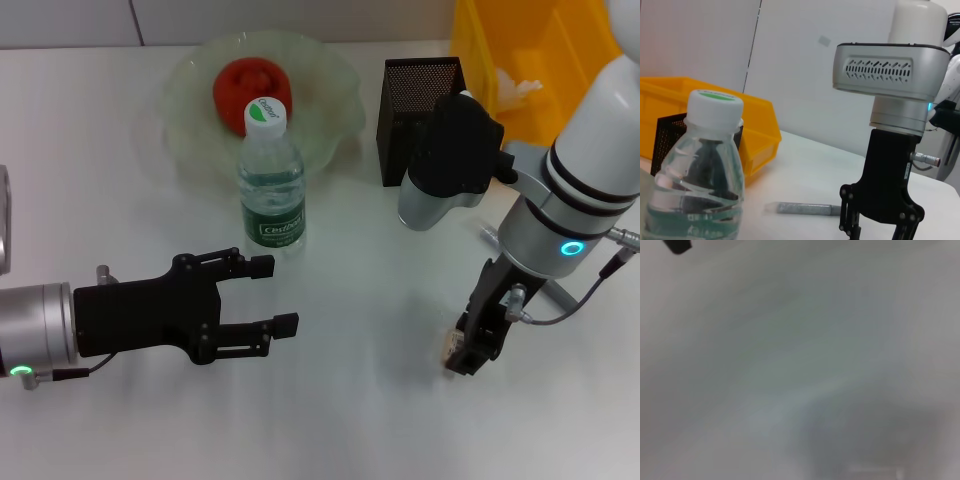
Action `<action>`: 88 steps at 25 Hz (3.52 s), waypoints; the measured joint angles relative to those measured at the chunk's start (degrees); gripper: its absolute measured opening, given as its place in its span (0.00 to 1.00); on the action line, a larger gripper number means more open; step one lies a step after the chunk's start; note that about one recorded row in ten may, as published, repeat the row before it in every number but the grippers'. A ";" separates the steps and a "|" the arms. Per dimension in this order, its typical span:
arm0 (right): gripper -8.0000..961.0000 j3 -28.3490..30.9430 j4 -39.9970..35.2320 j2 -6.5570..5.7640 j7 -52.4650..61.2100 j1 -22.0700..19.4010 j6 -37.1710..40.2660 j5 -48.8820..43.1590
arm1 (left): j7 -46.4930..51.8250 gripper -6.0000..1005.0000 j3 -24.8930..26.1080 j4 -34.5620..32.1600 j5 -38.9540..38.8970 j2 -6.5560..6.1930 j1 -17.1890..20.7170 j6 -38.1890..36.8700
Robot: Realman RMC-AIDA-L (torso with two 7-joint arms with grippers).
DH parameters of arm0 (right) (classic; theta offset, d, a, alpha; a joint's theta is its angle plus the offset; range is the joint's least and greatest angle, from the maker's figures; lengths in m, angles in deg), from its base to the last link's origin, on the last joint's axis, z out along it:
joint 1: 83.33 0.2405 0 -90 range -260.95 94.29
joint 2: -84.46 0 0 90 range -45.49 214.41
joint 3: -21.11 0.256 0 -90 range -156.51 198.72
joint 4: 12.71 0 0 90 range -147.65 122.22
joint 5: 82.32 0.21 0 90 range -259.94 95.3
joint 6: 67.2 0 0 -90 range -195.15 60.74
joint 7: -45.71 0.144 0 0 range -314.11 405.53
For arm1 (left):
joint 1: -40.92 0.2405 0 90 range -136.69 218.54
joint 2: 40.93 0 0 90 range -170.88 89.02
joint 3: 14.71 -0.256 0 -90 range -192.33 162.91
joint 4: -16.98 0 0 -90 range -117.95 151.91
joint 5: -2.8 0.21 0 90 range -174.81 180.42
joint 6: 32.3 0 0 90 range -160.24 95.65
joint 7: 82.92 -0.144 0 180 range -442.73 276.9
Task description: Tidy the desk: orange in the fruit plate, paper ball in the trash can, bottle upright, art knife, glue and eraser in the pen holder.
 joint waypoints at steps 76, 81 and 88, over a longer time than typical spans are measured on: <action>0.46 19.37 4.96 -0.54 1.52 -3.59 -14.33 -8.94 | 0.79 0.79 0.00 -0.03 0.00 0.25 -0.63 -0.20; 0.38 18.98 5.99 -0.47 1.46 -3.35 -15.28 -8.95 | 0.79 0.79 0.01 -0.01 0.00 0.26 -0.61 -0.20; 0.24 18.86 3.40 -0.39 1.48 -4.22 -14.34 -8.73 | 0.79 0.79 0.34 -0.01 -0.01 0.27 -0.84 0.06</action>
